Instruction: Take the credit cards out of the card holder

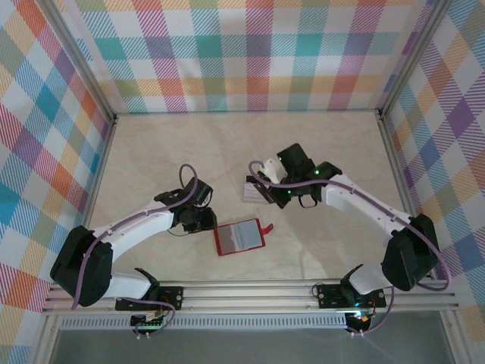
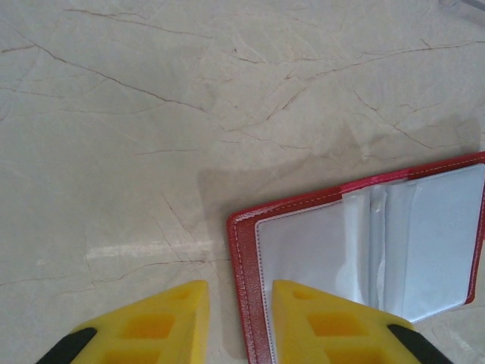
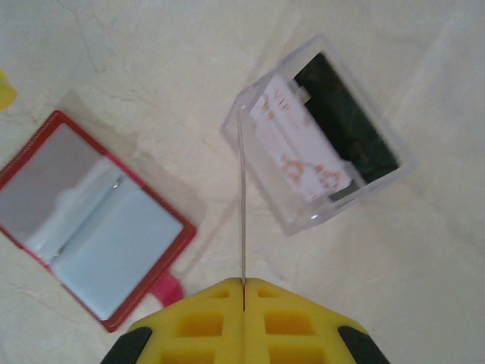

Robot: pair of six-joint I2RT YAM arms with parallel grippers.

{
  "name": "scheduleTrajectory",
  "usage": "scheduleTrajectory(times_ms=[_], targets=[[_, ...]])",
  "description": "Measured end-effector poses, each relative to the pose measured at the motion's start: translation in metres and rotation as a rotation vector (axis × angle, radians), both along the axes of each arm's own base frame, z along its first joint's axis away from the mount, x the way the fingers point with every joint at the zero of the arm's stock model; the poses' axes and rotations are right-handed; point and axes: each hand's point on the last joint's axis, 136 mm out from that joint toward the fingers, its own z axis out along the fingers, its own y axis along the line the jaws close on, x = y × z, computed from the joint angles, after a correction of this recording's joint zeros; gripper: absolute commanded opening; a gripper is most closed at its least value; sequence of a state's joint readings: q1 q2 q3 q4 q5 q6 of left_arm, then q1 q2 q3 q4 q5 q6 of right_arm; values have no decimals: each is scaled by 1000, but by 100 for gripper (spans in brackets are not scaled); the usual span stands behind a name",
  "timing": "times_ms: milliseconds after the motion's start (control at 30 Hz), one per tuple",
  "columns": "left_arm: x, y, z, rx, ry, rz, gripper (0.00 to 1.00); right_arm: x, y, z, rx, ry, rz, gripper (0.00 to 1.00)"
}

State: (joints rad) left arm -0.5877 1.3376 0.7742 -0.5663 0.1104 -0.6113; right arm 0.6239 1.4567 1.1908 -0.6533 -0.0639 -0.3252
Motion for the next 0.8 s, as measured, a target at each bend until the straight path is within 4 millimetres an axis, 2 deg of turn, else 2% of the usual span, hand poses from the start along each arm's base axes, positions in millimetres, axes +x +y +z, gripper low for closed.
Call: scheduleTrajectory(times_ms=[233,467,800], targets=[[5,-4,1,-18,-18,1,32,28,2,2,-95,-39,175,0],[4,-5,-8,-17,6,-3,32,48,12,1,-192,-54,342,0],[1,-4,-11,-12,15,-3,32,79,19,-12,-313,-52,450,0]])
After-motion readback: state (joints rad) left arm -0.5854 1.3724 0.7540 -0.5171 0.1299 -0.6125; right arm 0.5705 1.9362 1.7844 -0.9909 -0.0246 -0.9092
